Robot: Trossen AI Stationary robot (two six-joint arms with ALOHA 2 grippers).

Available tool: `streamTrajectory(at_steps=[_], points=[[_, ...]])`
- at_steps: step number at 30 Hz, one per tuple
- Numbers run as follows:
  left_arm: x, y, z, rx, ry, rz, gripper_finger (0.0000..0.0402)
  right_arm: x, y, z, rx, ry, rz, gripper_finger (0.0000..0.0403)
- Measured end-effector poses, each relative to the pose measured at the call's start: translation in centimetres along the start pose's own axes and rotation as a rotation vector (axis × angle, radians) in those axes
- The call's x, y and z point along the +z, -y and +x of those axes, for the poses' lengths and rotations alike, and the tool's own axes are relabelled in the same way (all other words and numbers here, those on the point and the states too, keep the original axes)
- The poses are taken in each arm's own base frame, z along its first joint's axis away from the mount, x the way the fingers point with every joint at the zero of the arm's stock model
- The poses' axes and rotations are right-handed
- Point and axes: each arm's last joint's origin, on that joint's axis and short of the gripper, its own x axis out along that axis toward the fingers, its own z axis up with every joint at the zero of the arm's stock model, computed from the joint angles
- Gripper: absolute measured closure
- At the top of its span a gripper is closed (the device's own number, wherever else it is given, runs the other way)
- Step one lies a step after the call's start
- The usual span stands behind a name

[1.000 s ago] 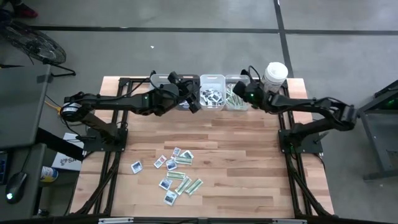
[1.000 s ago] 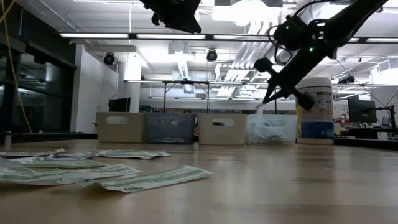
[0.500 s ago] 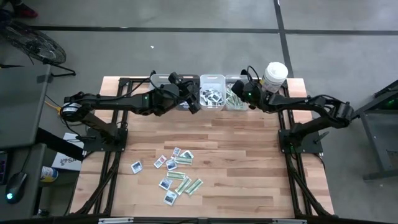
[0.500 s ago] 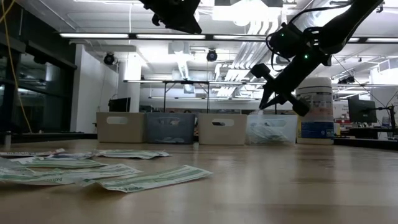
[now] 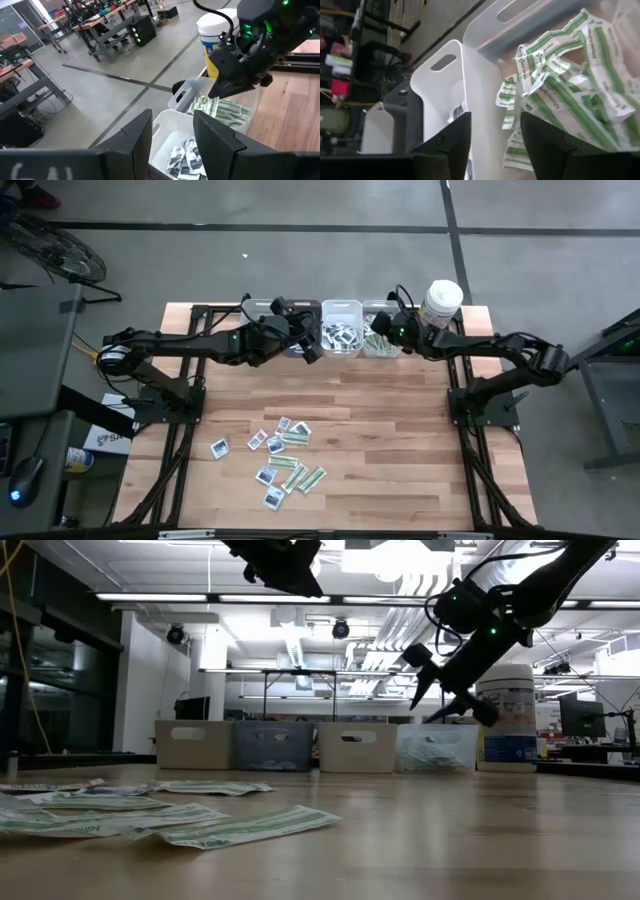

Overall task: Pick & Place First Aid Supplies
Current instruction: Put the green bandage into the transparent bin, then put the blue alcohol pad into the black bin

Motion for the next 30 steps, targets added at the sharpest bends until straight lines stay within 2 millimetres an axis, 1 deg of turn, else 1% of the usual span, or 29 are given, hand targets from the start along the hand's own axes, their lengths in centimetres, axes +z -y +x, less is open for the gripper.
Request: streamTrajectory(at_steps=[4,10,18,24,26,30], points=[[0.0,0.0,0.0,0.000,0.000,0.001,0.0261,0.2,0.1,-0.5,-0.019,0.004,-0.053,0.0226],[0.1,-0.3,-0.3,0.009,-0.007,0.006,0.0261,0.8,-0.1,-2.2,-0.024,0.033,-0.127,0.0224],[0.0,-1.6,-2.2,0.005,-0.073,0.023,0.0261,1.6,-0.7,-4.6,0.022,0.040,-0.297,0.0224],[-1.2,-2.3,-3.7,-0.081,-0.205,0.043,0.0261,1.9,-0.9,-6.0,0.064,0.025,-0.442,0.0224],[-1.6,-2.3,-3.9,-0.108,-0.245,0.062,0.0261,2.0,-1.0,-6.4,0.080,0.022,-0.489,0.0224],[-2.3,-2.1,-4.1,-0.168,-0.312,0.047,0.0261,2.2,-1.0,-7.1,0.100,0.018,-0.546,0.0224]])
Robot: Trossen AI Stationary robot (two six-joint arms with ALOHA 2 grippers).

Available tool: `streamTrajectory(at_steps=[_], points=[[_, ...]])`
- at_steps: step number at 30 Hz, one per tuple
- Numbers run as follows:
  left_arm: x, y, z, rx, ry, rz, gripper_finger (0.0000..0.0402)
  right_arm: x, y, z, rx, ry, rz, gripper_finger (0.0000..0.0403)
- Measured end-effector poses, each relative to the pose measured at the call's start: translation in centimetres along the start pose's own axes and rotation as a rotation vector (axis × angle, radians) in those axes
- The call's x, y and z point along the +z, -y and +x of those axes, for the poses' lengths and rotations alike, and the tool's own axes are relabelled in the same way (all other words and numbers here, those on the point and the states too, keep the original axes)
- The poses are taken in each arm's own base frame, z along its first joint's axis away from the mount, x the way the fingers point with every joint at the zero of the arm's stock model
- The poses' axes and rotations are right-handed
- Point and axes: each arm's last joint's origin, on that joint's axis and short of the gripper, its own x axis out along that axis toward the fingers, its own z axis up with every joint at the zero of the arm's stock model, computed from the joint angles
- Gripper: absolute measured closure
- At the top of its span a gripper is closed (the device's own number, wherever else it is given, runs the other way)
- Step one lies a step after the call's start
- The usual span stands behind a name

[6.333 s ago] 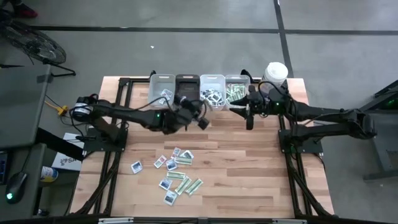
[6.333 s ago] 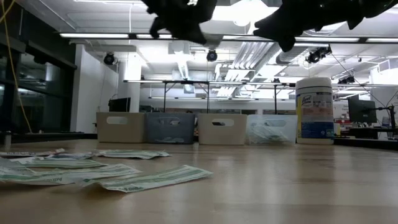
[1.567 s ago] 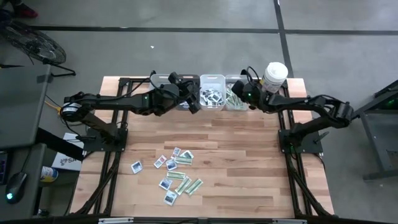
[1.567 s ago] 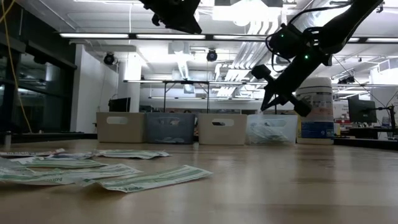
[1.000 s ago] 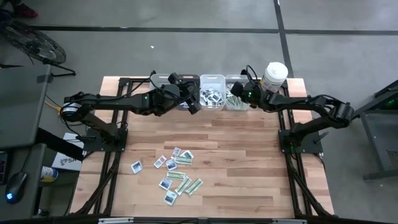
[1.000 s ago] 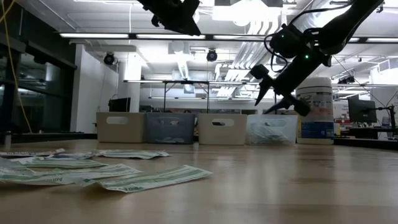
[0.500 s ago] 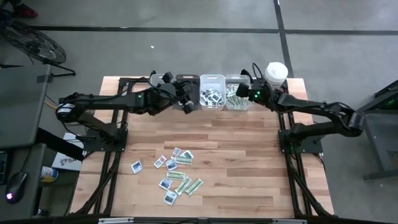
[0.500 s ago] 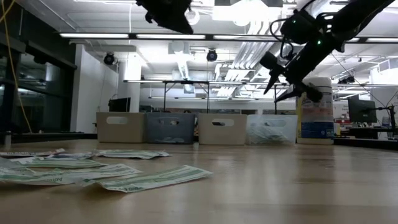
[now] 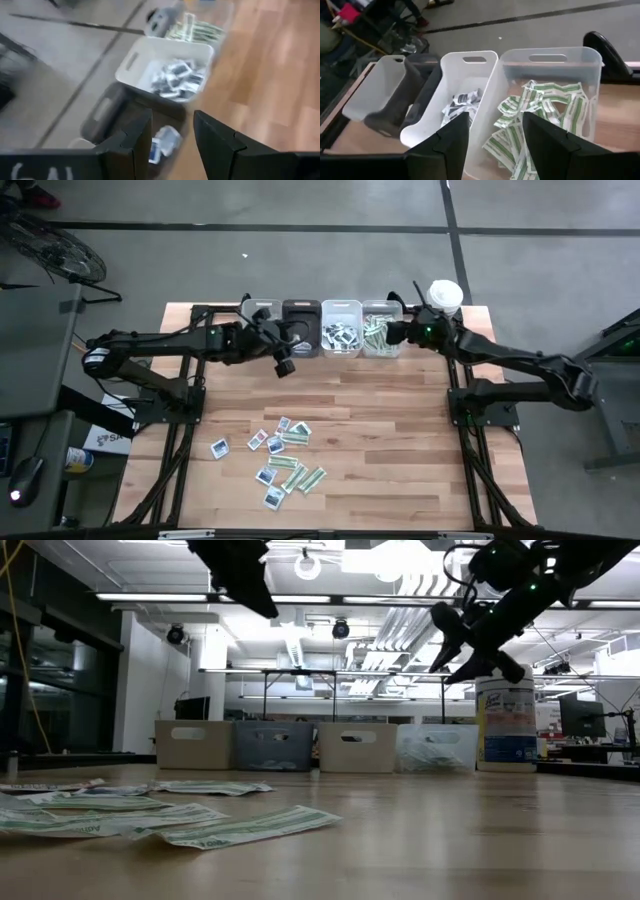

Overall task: Pick & Place First Aid Supplies
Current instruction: Put the blue alcohol pad into the black bin

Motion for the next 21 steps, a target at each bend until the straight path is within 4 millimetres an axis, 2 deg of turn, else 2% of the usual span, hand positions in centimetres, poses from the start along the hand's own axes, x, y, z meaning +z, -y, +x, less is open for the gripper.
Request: streamTrajectory(at_steps=[8,12,21], points=[[-1.6,0.4,-0.1,-0.132,-0.162,0.001,0.0261,-0.1,0.0,-0.7,0.049,-0.053,-0.100,0.0224],[-2.9,0.9,-0.7,-0.200,-0.289,0.057,0.0261,-0.2,-0.1,-0.7,0.099,-0.091,-0.147,0.0224],[-6.3,4.5,-2.8,-0.245,-0.485,0.109,0.0261,-0.4,0.0,-0.7,0.112,-0.120,-0.171,0.0224]])
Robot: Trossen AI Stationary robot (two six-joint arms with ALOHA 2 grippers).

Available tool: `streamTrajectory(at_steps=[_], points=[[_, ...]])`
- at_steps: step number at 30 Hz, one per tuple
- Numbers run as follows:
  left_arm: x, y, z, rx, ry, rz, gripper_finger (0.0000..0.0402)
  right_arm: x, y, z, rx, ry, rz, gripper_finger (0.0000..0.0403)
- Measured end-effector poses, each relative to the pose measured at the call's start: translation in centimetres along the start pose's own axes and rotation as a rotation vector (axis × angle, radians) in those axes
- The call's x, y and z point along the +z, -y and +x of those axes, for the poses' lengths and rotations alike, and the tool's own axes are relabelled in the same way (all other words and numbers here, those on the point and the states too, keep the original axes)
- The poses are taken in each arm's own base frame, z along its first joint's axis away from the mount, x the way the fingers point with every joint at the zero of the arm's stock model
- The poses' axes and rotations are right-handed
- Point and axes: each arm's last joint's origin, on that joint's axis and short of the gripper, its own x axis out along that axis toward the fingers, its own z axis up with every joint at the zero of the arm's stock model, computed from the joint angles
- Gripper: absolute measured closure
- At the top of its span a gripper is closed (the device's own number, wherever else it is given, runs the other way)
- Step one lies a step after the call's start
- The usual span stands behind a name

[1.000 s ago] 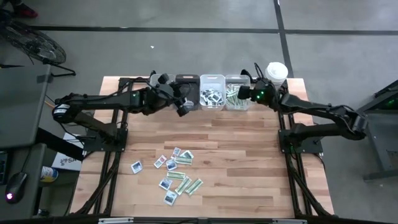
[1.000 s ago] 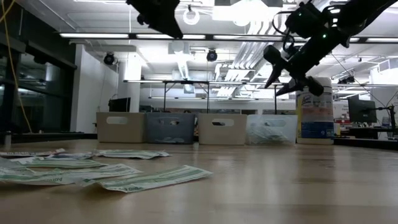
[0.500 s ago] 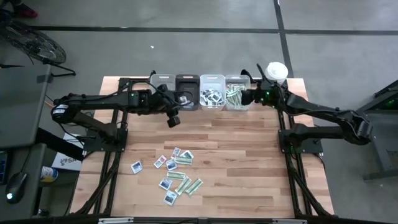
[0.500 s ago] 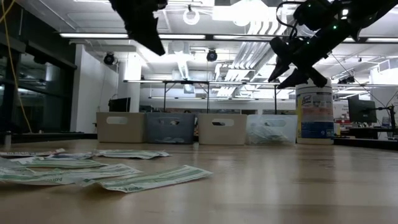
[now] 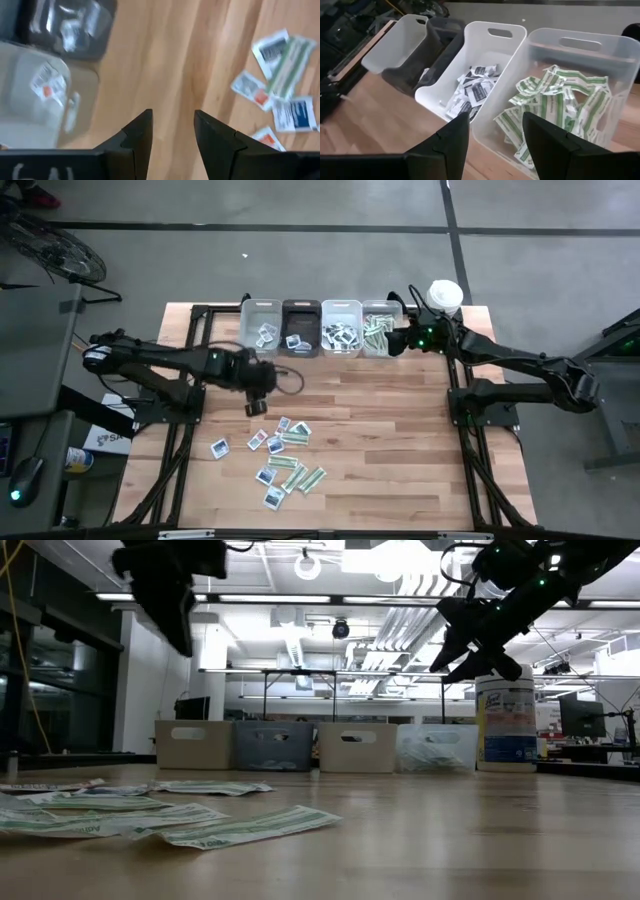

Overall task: Pick & Place First Aid Supplies
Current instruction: Put the blue alcohol pad into the black bin

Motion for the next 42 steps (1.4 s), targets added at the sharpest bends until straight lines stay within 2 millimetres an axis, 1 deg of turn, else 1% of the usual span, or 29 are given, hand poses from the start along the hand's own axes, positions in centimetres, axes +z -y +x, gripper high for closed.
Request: streamTrajectory(at_steps=[4,13,15,20,26,32,37,42], points=[[-1.5,2.0,0.5,0.007,-0.025,-0.048,0.0261,0.0,-0.1,0.0,0.021,-0.012,0.000,0.0224],[-5.3,5.3,1.4,-0.019,-0.103,-0.233,0.0261,-0.1,-0.2,0.0,0.056,-0.033,0.001,0.0224],[-6.2,6.0,1.6,-0.045,-0.145,-0.249,0.0261,-0.1,-0.2,0.0,0.066,-0.039,0.001,0.0224],[-8.0,7.6,1.6,-0.134,-0.234,-0.197,0.0261,-0.1,-0.2,0.0,0.074,-0.045,0.000,0.0224],[-10.1,9.6,1.3,-0.189,-0.240,-0.077,0.0261,-0.2,-0.3,0.0,0.095,-0.058,0.000,0.0224],[-12.0,10.8,1.7,-0.222,-0.240,-0.052,0.0261,-0.2,-0.3,0.0,0.103,-0.062,0.000,0.0224],[-14.0,11.6,2.3,-0.219,-0.298,-0.247,0.0261,-0.2,-0.4,0.0,0.120,-0.073,0.000,0.0224],[-15.5,12.2,1.9,-0.195,-0.324,-0.413,0.0261,-0.4,-0.7,-0.1,0.131,-0.079,-0.010,0.0224]])
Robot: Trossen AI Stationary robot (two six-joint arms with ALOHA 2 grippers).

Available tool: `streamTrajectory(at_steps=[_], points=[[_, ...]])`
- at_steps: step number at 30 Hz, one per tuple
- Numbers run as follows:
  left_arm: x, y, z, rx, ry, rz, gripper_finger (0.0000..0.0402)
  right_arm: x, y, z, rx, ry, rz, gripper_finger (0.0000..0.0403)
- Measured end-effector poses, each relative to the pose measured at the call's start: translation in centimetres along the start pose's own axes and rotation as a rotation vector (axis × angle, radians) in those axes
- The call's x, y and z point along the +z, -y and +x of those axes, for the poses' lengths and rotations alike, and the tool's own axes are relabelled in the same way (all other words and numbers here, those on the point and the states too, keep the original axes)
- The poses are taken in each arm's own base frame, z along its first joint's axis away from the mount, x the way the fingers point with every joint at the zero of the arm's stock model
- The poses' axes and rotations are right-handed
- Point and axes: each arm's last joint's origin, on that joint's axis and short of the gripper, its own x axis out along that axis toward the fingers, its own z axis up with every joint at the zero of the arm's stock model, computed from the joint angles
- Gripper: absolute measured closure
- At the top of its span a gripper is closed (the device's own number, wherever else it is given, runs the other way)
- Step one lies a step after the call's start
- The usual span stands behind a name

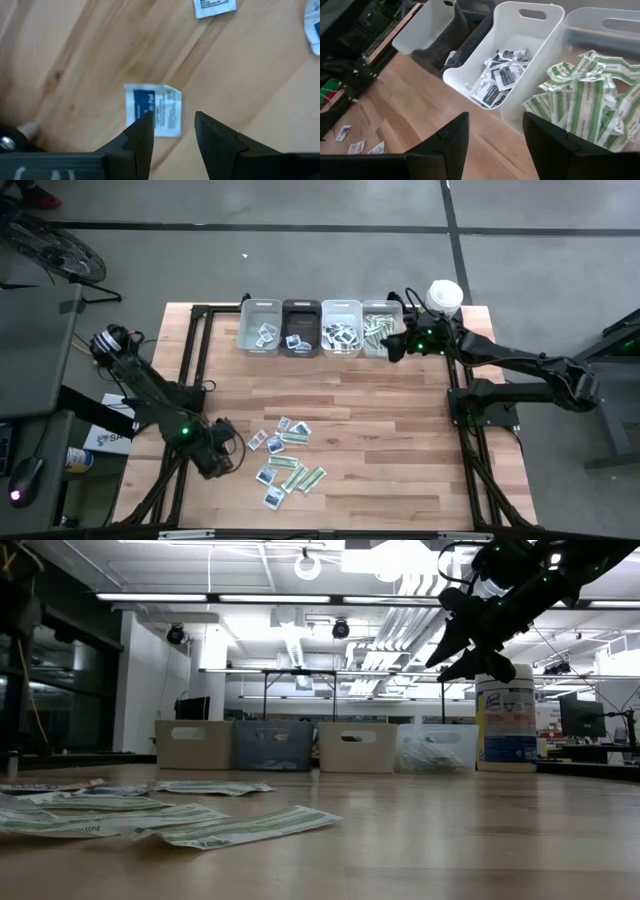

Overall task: Pick & Place First Aid Supplies
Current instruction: Put the blue alcohol pad into the black bin

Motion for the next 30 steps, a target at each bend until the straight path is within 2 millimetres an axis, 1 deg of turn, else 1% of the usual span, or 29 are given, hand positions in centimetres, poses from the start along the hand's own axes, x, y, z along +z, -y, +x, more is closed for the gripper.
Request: streamTrajectory(at_steps=[2,6,10,13,16,20,25,30], points=[[-0.6,0.1,-0.1,-0.010,0.001,-0.025,0.0261,-0.1,-0.2,0.0,0.008,-0.005,-0.006,0.0224],[-1.9,0.3,-0.2,-0.022,-0.006,-0.022,0.0261,-0.3,-0.5,0.0,0.002,-0.002,-0.019,0.0224],[-2.6,0.3,-0.3,-0.030,0.080,0.045,0.0261,-0.5,-0.8,0.0,-0.006,0.003,-0.028,0.0224],[-3.0,0.2,-0.3,-0.014,0.106,0.117,0.0261,-0.6,-0.9,0.0,-0.002,0.000,-0.039,0.0224],[-3.1,0.5,0.2,0.008,0.094,0.209,0.0261,-0.6,-1.0,0.0,-0.003,0.000,-0.043,0.0224],[-3.4,1.1,1.4,0.037,0.044,0.318,0.0261,-0.6,-1.0,0.0,-0.003,0.000,-0.043,0.0224],[-3.7,1.4,2.8,0.089,0.010,0.322,0.0261,-0.6,-1.0,0.0,-0.001,-0.002,-0.034,0.0224],[-3.8,1.8,3.6,0.105,0.015,0.318,0.0261,-0.6,-1.0,0.0,-0.004,0.000,-0.024,0.0224]])
